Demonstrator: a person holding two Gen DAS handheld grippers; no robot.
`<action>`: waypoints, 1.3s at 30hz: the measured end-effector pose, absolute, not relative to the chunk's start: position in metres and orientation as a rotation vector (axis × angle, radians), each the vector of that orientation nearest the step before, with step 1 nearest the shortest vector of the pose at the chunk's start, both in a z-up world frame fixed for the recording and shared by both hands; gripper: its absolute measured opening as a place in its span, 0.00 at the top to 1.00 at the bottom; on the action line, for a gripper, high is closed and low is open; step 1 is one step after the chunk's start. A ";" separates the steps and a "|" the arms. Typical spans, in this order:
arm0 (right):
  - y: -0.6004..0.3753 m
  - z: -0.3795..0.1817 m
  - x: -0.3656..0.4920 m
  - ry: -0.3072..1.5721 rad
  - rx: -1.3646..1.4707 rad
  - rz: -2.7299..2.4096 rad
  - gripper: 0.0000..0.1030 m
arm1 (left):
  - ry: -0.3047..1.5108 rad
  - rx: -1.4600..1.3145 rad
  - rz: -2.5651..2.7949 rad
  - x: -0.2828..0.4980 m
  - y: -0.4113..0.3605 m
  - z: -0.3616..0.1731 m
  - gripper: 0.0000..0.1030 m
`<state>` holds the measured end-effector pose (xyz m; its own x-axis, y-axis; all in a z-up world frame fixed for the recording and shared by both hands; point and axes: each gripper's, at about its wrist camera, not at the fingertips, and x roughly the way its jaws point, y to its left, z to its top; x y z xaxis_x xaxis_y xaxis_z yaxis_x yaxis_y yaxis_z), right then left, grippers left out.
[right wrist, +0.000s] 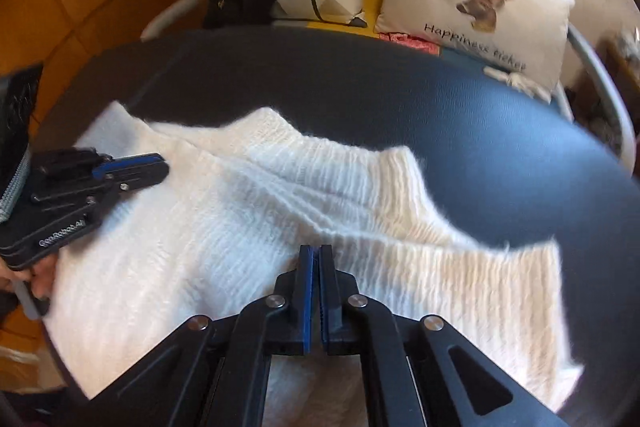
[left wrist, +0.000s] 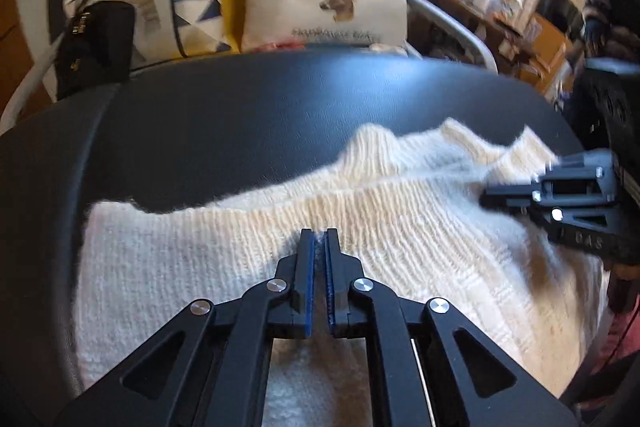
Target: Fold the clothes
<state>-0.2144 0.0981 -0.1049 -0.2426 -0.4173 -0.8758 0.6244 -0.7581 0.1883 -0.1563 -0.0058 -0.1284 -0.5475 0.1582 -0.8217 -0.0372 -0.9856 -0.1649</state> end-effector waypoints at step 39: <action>0.391 -0.115 -0.125 -0.658 1.290 -1.787 0.80 | -0.337 -1.220 2.529 -0.047 0.068 -0.086 0.87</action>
<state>-0.1255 0.3906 -0.1151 -0.1424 -0.8464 -0.5132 0.3116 -0.5304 0.7884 -0.0470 0.0681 -0.0855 -0.5883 0.3757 -0.7160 -0.1754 -0.9237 -0.3406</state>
